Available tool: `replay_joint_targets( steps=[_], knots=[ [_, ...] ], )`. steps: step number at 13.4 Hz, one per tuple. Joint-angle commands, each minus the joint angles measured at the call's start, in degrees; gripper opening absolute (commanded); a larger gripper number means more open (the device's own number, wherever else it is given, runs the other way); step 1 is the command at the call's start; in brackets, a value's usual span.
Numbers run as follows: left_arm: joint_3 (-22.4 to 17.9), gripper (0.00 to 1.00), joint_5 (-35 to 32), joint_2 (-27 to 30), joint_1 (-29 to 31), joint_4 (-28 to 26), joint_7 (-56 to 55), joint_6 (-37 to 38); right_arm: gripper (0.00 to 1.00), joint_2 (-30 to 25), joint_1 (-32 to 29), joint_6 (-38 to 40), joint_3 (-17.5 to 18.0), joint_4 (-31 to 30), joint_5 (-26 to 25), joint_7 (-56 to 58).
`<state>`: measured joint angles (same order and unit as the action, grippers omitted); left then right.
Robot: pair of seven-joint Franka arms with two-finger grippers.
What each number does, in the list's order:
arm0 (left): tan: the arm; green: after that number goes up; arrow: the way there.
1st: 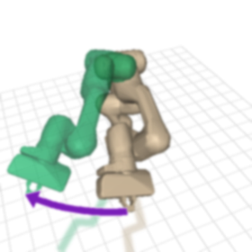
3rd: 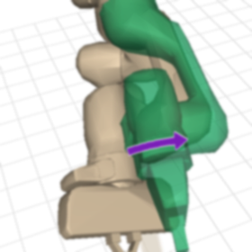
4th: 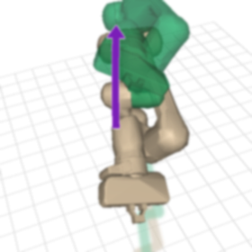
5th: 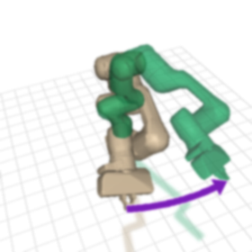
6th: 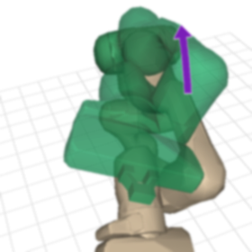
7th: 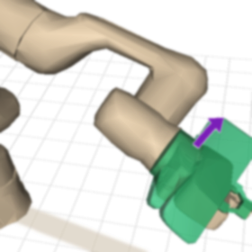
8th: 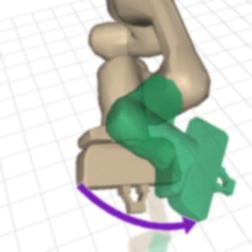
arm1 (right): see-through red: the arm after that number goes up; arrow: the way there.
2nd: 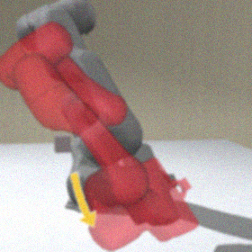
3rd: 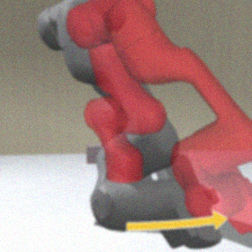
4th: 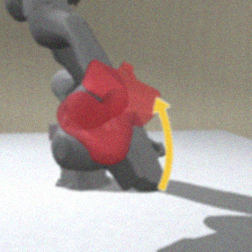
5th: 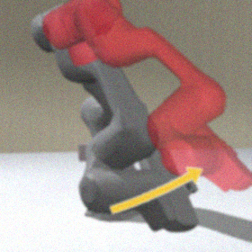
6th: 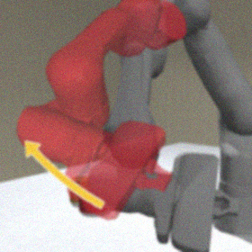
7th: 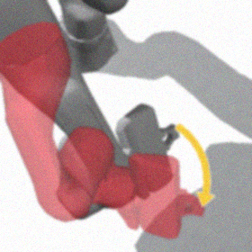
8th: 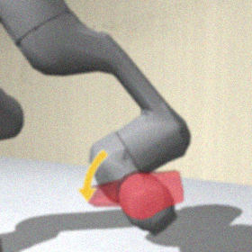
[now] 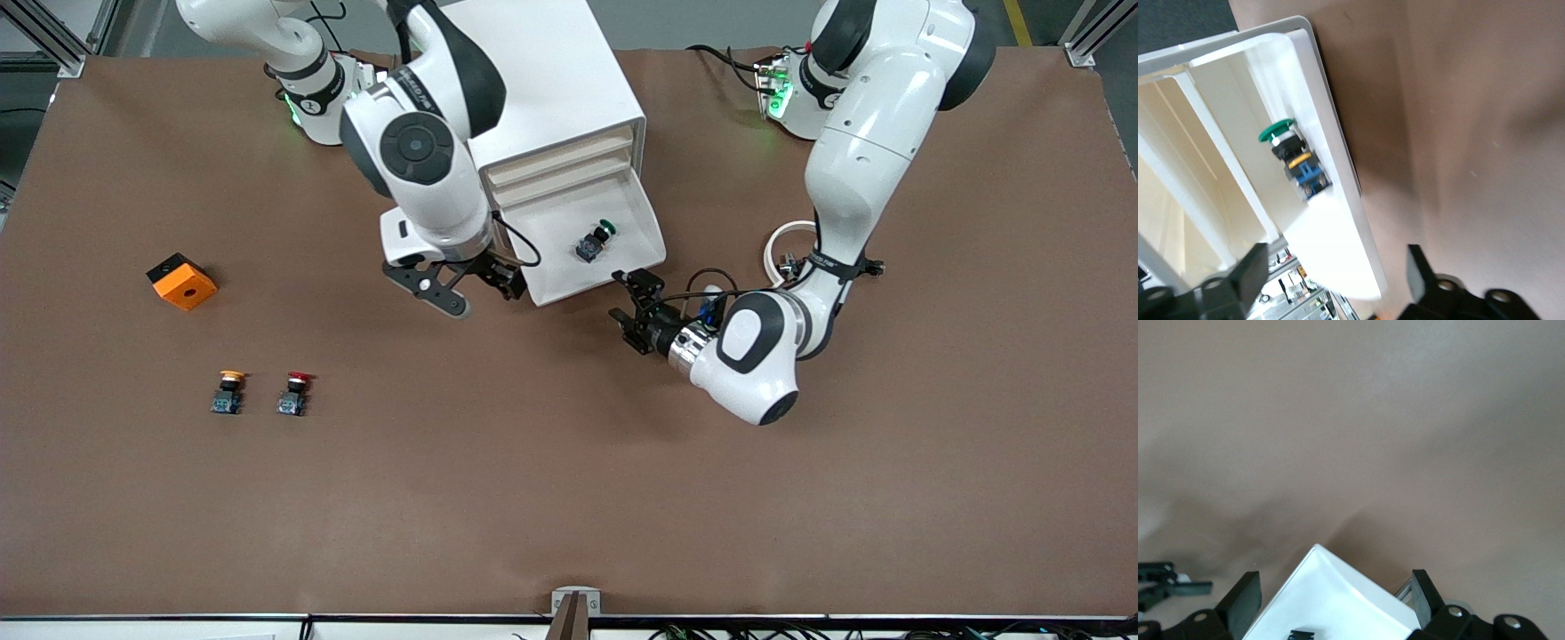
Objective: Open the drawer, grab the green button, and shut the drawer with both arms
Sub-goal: 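Grasp the green button in the drawer while the left gripper withdraws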
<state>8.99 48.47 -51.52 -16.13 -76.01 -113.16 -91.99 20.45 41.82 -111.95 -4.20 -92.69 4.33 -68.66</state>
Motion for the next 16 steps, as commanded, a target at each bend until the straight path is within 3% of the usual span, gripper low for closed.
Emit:
replay_joint_targets(
  steps=[1,4,7,10,16],
  knots=[
    [-0.9,1.0,-5.6,1.0,1.4,3.0,0.5,1.0,1.0,2.7,3.5,-2.4,-0.5,1.5,0.5,-5.1],
    [-1.4,1.0,-15.7,4.7,3.6,4.5,0.6,1.0,1.0,7.3,8.5,-3.4,-0.5,3.3,0.0,-11.1],
    [-1.5,1.0,-20.2,9.2,7.3,4.6,3.8,3.4,1.0,11.7,11.3,-3.5,-0.6,6.3,-0.5,-15.6],
    [-1.9,1.0,-27.9,15.0,8.6,4.6,15.5,10.7,1.0,13.3,12.4,-3.5,-0.5,6.4,-0.3,-15.6],
    [-1.7,1.0,-44.9,23.3,10.0,4.6,41.9,14.9,1.0,16.1,13.6,-7.0,-0.5,6.4,0.3,-15.6]
  ],
)
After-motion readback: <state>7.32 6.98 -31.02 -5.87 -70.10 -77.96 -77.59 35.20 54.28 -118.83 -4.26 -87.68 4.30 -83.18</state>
